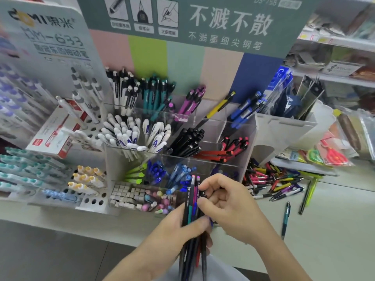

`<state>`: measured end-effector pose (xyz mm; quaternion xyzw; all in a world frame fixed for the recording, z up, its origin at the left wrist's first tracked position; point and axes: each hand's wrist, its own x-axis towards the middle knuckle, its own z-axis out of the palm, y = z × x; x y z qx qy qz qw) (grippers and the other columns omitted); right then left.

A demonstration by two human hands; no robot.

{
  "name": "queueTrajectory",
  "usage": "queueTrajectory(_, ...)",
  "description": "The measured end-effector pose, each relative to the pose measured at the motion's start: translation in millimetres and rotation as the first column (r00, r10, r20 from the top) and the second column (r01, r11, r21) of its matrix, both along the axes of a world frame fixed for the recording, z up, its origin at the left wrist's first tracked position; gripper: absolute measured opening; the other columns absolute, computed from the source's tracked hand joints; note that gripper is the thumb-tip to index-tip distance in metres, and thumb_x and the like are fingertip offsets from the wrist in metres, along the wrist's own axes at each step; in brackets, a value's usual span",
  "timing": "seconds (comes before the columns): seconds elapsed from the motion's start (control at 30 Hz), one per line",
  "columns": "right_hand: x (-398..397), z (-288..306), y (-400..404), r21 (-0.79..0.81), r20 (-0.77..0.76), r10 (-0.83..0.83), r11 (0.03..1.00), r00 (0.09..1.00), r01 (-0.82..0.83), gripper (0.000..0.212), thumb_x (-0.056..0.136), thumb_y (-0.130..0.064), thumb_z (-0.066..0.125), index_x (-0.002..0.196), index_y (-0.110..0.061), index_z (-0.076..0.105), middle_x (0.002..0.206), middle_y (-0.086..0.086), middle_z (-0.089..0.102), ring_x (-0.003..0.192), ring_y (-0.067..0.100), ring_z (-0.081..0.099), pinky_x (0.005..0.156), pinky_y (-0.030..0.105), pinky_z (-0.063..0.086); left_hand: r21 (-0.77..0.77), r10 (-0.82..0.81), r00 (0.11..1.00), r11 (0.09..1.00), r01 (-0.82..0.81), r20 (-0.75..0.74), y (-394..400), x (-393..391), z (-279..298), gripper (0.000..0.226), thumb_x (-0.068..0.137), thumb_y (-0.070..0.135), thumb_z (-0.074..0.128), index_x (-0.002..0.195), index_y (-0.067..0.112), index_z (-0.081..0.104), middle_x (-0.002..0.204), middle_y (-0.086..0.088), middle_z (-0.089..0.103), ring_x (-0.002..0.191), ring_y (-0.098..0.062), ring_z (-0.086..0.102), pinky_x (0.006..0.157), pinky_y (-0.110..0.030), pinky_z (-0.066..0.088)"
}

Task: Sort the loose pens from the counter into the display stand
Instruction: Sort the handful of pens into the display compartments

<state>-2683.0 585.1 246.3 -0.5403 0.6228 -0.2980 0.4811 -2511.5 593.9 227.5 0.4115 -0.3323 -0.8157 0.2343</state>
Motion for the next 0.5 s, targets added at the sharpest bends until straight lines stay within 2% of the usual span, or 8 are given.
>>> queueTrajectory(0.07, -5, -2, -2, 0.035, 0.039, -0.002, 0.999, 0.999, 0.001, 0.022, 0.086, -0.01, 0.073, 0.087, -0.03, 0.066, 0.075, -0.006, 0.063, 0.06, 0.016, 0.06, 0.061, 0.042, 0.056, 0.168, 0.085, 0.993, 0.983, -0.071, -0.078, -2, -3, 1, 0.047, 0.088, 0.039, 0.07, 0.114, 0.0, 0.069, 0.092, -0.023, 0.063, 0.081, -0.038, 0.063, 0.074, -0.048, 0.054)
queueTrajectory(0.1, -7, -3, -3, 0.05, 0.056, 0.0, 0.999, 0.998, -0.003, 0.02, 0.087, -0.009, 0.073, 0.089, -0.027, 0.065, 0.074, -0.007, 0.063, 0.059, 0.017, 0.059, 0.06, 0.04, 0.055, 0.216, 0.1, 0.989, 0.973, -0.074, -0.111, -2, -3, 1, 0.052, 0.092, 0.046, 0.061, 0.112, -0.002, 0.07, 0.093, -0.024, 0.063, 0.082, -0.039, 0.063, 0.077, -0.05, 0.054)
queueTrajectory(0.17, -11, -4, -5, 0.088, 0.115, -0.014, 0.996, 0.993, 0.004, 0.017, 0.088, -0.006, 0.073, 0.096, -0.021, 0.066, 0.074, -0.005, 0.061, 0.058, 0.018, 0.059, 0.056, 0.032, 0.053, 0.242, 0.095, 0.984, 0.969, -0.056, -0.153, -3, -2, 2, 0.065, 0.095, 0.055, 0.039, 0.112, 0.001, 0.073, 0.095, -0.024, 0.063, 0.086, -0.039, 0.062, 0.084, -0.054, 0.052)
queueTrajectory(0.27, -15, -4, -6, 0.151, 0.196, -0.034, 0.988, 0.98, 0.004, 0.016, 0.091, -0.004, 0.07, 0.104, -0.014, 0.069, 0.076, 0.008, 0.062, 0.059, 0.019, 0.06, 0.055, 0.027, 0.051, 0.244, 0.105, 0.98, 0.968, -0.062, -0.167, -3, -1, -1, 0.07, 0.098, 0.056, 0.028, 0.114, 0.005, 0.073, 0.101, -0.027, 0.065, 0.087, -0.04, 0.063, 0.083, -0.054, 0.054)
queueTrajectory(0.37, -22, -5, -4, 0.183, 0.244, -0.025, 0.983, 0.969, -0.021, 0.013, 0.09, -0.007, 0.074, 0.103, -0.009, 0.07, 0.088, 0.024, 0.065, 0.062, 0.022, 0.063, 0.059, 0.029, 0.054, 0.235, 0.099, 0.988, 0.97, -0.069, -0.121, -3, -1, -4, 0.061, 0.101, 0.048, 0.035, 0.112, 0.002, 0.074, 0.105, -0.028, 0.067, 0.086, -0.039, 0.065, 0.081, -0.052, 0.056)
queueTrajectory(0.43, -27, -6, -3, 0.208, 0.276, -0.006, 0.977, 0.961, -0.053, 0.017, 0.089, -0.007, 0.076, 0.104, -0.007, 0.067, 0.092, 0.023, 0.067, 0.064, 0.025, 0.065, 0.061, 0.032, 0.054, 0.204, 0.079, 0.991, 0.977, -0.055, -0.112, -4, -1, -3, 0.042, 0.098, 0.036, 0.056, 0.112, 0.001, 0.072, 0.109, -0.03, 0.068, 0.087, -0.039, 0.066, 0.083, -0.054, 0.055)
queueTrajectory(0.5, -32, -8, -3, 0.222, 0.293, 0.005, 0.972, 0.956, -0.073, 0.019, 0.089, -0.005, 0.076, 0.104, -0.004, 0.064, 0.09, 0.018, 0.069, 0.066, 0.026, 0.067, 0.062, 0.035, 0.055, 0.174, 0.059, 0.993, 0.984, -0.041, -0.102, -4, 0, -2, 0.038, 0.09, 0.029, 0.065, 0.115, 0.001, 0.07, 0.112, -0.03, 0.068, 0.089, -0.039, 0.067, 0.083, -0.053, 0.056)
